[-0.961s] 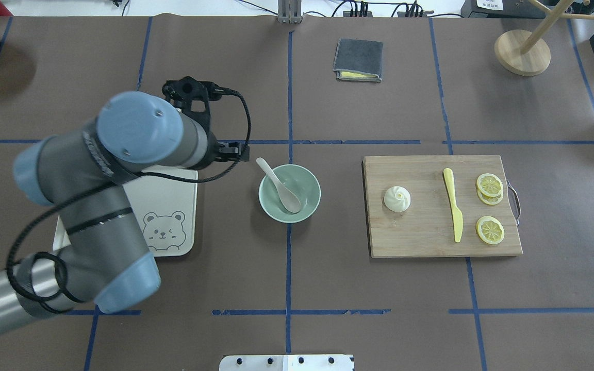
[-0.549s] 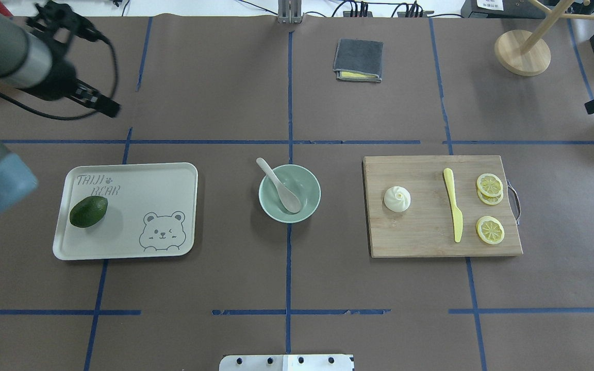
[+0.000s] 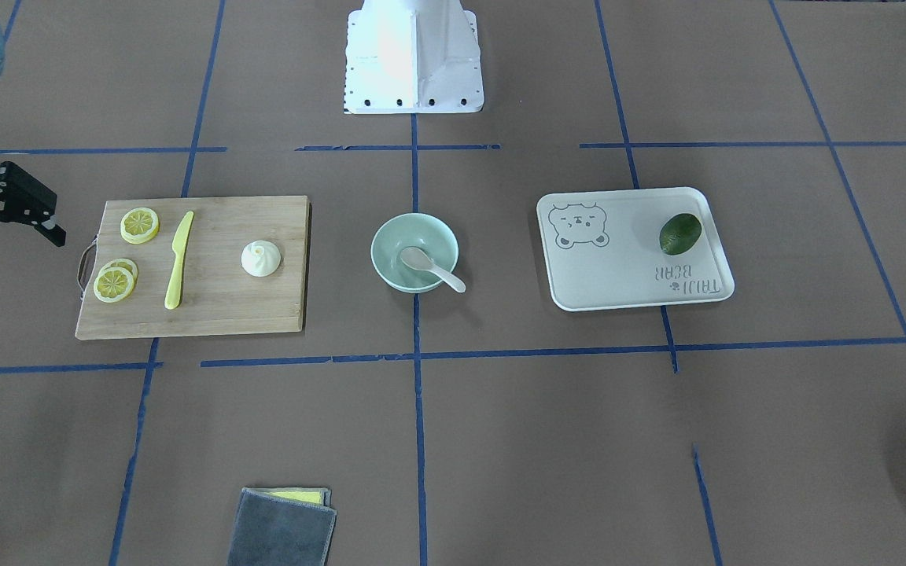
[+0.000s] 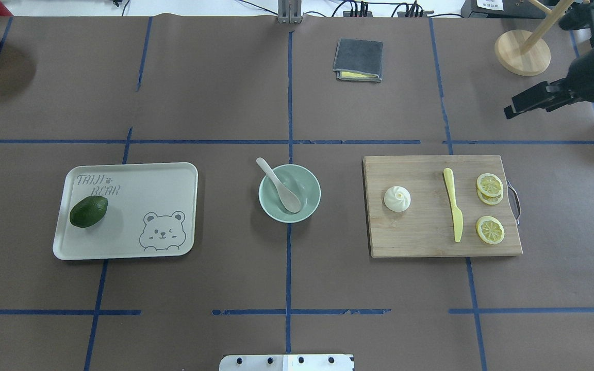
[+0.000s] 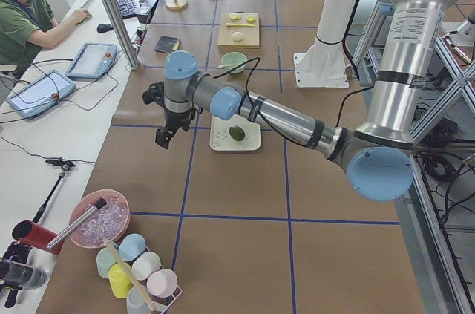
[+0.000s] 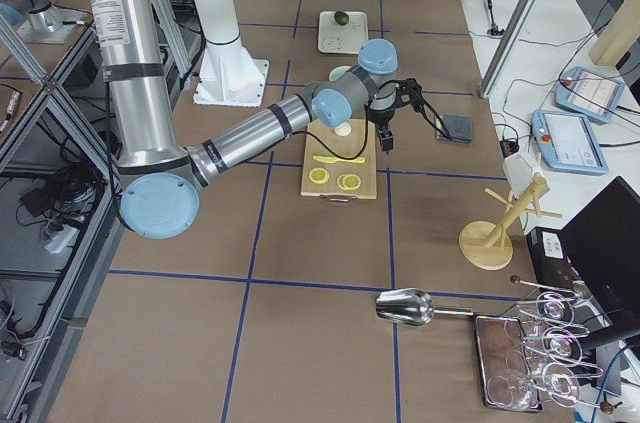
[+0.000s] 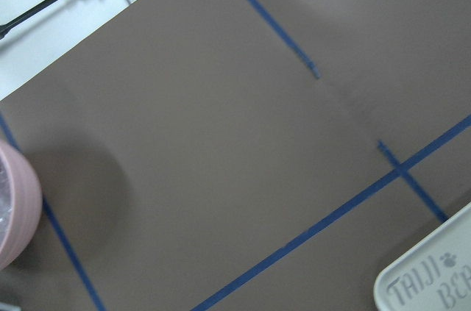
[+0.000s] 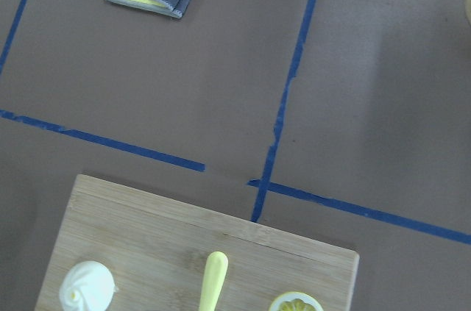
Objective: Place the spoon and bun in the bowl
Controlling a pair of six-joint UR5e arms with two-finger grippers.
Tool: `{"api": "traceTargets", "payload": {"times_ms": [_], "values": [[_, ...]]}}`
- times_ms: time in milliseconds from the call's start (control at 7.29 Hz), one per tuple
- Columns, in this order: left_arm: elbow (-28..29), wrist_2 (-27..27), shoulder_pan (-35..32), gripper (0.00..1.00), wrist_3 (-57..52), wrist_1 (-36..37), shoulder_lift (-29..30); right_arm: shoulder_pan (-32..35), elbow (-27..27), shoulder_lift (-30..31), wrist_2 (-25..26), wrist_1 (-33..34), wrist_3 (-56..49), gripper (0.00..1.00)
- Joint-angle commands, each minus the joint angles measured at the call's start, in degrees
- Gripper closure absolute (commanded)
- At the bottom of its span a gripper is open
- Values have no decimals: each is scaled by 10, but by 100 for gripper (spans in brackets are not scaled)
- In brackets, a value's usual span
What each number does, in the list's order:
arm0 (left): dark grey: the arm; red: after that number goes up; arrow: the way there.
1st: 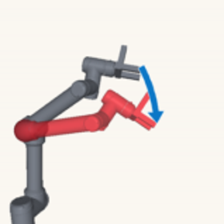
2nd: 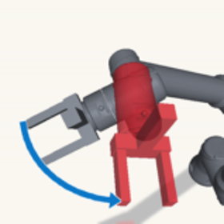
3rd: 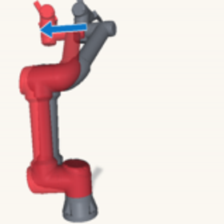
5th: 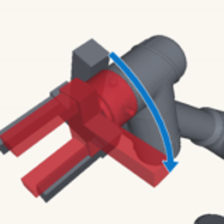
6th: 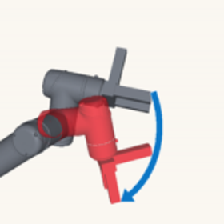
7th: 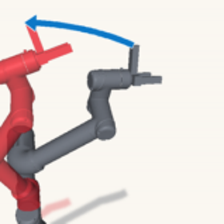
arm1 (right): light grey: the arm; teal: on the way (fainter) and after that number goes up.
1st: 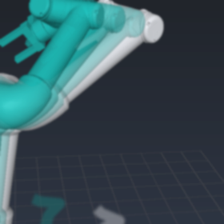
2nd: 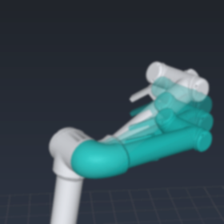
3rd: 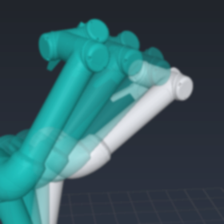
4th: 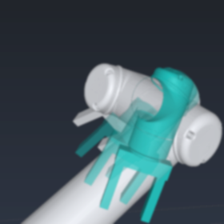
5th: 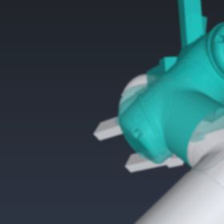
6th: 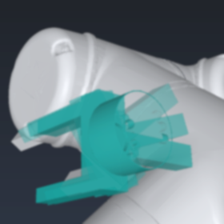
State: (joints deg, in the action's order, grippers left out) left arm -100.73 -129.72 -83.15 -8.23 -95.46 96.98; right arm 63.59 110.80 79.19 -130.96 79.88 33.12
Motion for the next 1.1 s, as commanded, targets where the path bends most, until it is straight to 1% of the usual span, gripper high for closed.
{"api": "traceTargets", "payload": {"times_ms": [0, 275, 549, 686, 824, 961], "values": [[45, -13, -78, 0, -14, 21, -63, -68, 16, -21, 42, 0, 77, 0], [45, -23, -87, 0, -15, 20, -125, -160, 16, -21, 143, -1, 93, 0], [42, -24, -87, 0, -17, 20, -128, -278, 6, -28, 267, -6, 181, 0], [42, -24, -87, 0, -17, 19, -129, -304, 5, -37, 290, -6, 201, 4], [42, -24, -87, 0, -17, 19, -129, -320, -14, -53, 294, -6, 209, 10], [42, -24, -87, 0, -17, 19, -129, -322, -42, -74, 294, -7, 210, 13]]}}
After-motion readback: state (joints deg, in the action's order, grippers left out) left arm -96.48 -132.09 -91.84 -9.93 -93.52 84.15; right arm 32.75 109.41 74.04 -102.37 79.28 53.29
